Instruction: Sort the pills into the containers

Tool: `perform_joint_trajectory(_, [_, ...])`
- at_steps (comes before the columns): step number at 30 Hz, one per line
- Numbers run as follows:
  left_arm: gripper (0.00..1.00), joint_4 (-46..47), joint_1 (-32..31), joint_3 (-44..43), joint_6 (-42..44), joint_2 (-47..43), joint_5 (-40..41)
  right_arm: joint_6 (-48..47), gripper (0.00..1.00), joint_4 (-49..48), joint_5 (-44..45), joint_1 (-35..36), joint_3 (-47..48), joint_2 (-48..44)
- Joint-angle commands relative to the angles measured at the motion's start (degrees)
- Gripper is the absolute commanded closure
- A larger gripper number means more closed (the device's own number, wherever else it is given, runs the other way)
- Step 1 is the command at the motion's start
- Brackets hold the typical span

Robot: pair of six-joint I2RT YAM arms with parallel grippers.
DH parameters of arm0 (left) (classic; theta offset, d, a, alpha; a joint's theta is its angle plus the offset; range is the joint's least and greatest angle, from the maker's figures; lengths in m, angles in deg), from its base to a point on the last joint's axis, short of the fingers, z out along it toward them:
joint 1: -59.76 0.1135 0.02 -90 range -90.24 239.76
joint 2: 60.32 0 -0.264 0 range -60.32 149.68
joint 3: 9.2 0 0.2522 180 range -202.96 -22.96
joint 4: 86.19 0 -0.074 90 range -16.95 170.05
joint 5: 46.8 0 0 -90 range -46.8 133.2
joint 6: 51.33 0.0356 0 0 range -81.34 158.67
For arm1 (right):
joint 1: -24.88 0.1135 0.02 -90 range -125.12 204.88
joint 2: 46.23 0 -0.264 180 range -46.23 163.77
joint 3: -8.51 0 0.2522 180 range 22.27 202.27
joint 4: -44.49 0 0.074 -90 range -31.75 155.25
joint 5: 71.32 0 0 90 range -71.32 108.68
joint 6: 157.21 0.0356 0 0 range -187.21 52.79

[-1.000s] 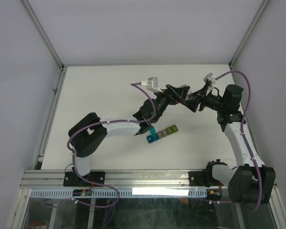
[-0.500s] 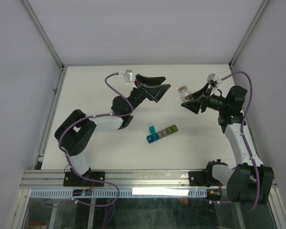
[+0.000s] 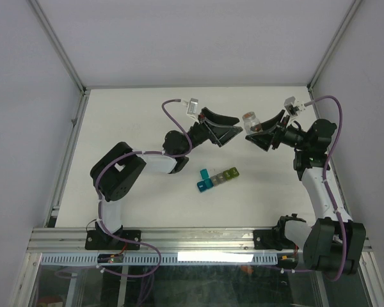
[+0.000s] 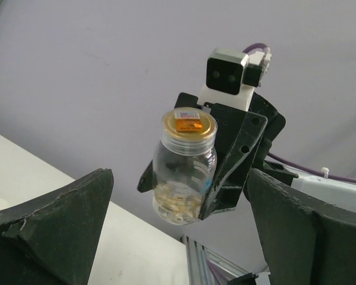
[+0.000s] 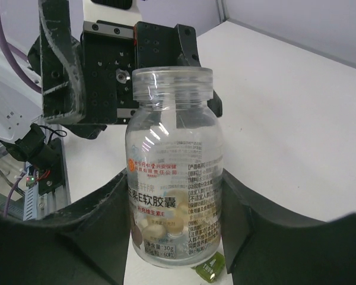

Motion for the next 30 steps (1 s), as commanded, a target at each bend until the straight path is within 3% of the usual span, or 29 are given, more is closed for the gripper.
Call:
perform_joint_trajectory(1, [0.01,5.3,-3.0,-3.9,0.7,1.2,1.2,2.2,1.0,-5.2,0.1,-0.4,0.0,-1.3])
perform_joint_trajectory(6, [0.06,4.6,-4.9,-5.6,2.6,2.5,2.4,2.2,1.0,-5.7,-0.1,-0.3,-0.4,-1.0])
perform_joint_trajectory(14, [0.3,2.4,-6.0,-8.4,3.1,4.4,2.6,1.0,1.0,-5.2,-0.9,0.9,-0.6,-0.3])
perform_joint_trajectory(23, [0.31,-0.3,-6.2,-9.7,4.0,4.9,3.8,-3.8,1.0,0.0,-0.4,2.6,0.5,-0.3])
perform_joint_trajectory(25, [0.38,-0.9,-6.3,-10.4,4.0,5.5,3.4,-4.6,0.98,0.9,-0.1,2.8,0.6,-0.3])
perform_joint_trajectory(27, [0.55,-1.3,-6.4,-11.0,3.9,6.0,3.1,-5.3,0.94,1.7,0.1,3.0,0.7,-0.3])
perform_joint_trajectory(30, [0.7,-1.3,-6.4,-11.6,4.0,6.3,2.0,-6.0,0.81,2.7,0.5,3.1,1.0,-0.4])
